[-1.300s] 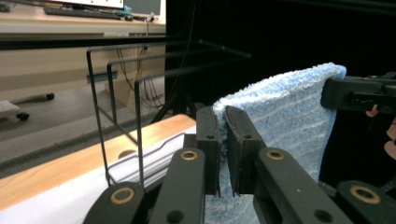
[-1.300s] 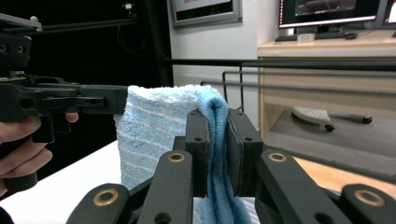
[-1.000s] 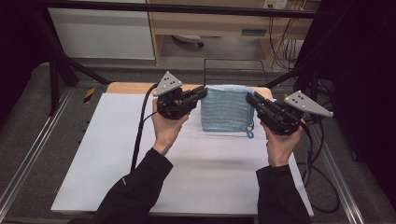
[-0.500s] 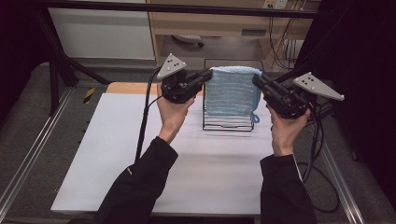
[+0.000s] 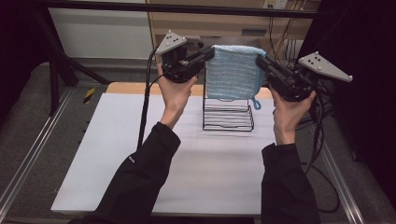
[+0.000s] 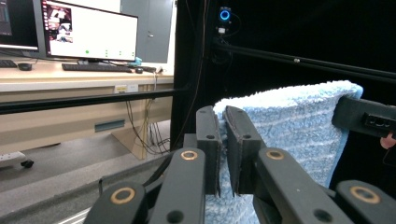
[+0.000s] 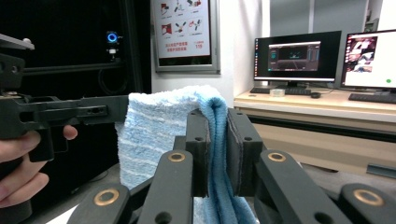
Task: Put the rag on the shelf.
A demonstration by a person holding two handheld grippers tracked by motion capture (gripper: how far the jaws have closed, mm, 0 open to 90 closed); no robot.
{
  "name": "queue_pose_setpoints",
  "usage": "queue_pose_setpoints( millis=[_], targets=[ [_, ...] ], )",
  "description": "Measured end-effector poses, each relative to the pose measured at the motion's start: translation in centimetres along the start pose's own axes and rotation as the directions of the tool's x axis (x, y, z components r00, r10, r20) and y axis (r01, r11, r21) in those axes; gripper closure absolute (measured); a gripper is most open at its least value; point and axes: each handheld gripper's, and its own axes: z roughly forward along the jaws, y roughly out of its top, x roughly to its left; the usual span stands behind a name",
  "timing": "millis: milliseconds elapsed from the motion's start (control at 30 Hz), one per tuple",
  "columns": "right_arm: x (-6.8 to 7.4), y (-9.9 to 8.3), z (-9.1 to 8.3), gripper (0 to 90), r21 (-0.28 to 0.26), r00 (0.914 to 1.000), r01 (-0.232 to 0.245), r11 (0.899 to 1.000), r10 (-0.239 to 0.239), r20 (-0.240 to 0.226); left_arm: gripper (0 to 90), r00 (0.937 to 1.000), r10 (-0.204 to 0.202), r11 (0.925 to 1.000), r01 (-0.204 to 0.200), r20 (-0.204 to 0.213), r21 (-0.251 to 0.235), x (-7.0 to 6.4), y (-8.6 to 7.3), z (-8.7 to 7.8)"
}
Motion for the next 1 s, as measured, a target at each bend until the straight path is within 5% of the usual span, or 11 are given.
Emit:
queue_pose_setpoints(
  millis=[733,1000],
  targets=[
    [-3.0,3.5,4.3,81.0,-0.063,0.9995,0.001,0.998,0.001,0.031,84.1,0.9997,-0.014,0.9979,0.013,-0.018,-0.064,1.6,3.5,3.0],
    [-4.1,3.3,6.1,81.1,-0.042,0.9991,0.014,0.999,-0.012,0.041,84.0,0.9990,-0.027,0.9990,0.025,-0.035,-0.037,3.2,3.5,4.6]
  ],
)
